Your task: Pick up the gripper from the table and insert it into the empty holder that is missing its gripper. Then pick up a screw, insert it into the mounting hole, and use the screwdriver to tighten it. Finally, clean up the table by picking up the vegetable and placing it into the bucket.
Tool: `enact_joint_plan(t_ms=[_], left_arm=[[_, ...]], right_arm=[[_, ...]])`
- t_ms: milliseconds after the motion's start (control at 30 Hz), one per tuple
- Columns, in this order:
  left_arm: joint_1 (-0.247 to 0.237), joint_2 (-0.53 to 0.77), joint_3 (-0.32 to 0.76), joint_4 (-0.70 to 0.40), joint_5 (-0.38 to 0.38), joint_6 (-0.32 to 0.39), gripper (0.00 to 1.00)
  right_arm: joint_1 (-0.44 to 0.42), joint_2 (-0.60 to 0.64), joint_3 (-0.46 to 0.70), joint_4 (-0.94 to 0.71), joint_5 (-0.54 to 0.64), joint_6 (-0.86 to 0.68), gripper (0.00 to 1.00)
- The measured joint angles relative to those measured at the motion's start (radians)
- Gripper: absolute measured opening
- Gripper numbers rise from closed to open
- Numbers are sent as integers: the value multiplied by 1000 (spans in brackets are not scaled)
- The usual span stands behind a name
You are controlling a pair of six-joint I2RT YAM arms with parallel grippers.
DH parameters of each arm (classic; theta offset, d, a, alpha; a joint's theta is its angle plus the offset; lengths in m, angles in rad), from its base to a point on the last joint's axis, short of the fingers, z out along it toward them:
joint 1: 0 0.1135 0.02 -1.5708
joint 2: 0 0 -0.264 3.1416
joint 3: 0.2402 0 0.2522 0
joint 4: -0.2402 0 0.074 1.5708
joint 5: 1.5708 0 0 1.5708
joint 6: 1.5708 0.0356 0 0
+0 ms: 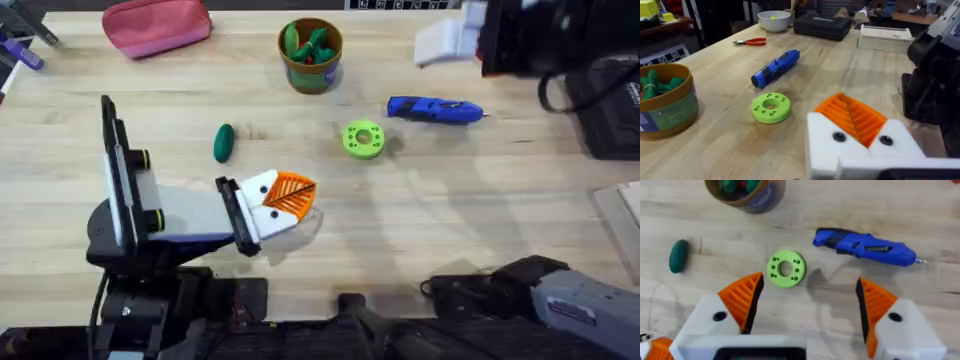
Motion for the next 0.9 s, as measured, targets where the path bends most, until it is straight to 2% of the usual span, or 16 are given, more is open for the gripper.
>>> enact_joint_plan(t_ms=[200, 233, 267, 400, 433, 467, 633, 700, 800, 900], left_arm=[[0, 0, 0, 2, -7, 0, 21], [0, 0, 0, 2, -9, 0, 47], [0, 0, 0, 2, -11, 4, 179], [0, 0, 0, 2, -13, 4, 815], [0, 0, 0, 2, -13, 1, 935], [0, 0, 0, 2, -13, 0, 975], [0, 0, 0, 11, -26, 0, 985], [0, 0, 0, 21, -56, -20, 986], [17, 0, 2, 26, -145, -97, 985], [46, 0, 39, -16, -233, -131, 986]], right_arm=[[0, -55, -93, 12, 3, 28, 991], [0, -56, -98, 12, 3, 29, 991], [0, -56, -101, 13, 4, 32, 991], [0, -56, -104, 17, 6, 36, 992], [0, -56, -104, 17, 6, 36, 992], [0, -56, -104, 17, 6, 36, 992], [0, -56, -104, 18, 7, 36, 994], [0, -56, -104, 18, 7, 36, 994], [0, -56, -104, 18, 10, 36, 992], [0, -56, -104, 18, 10, 36, 992]])
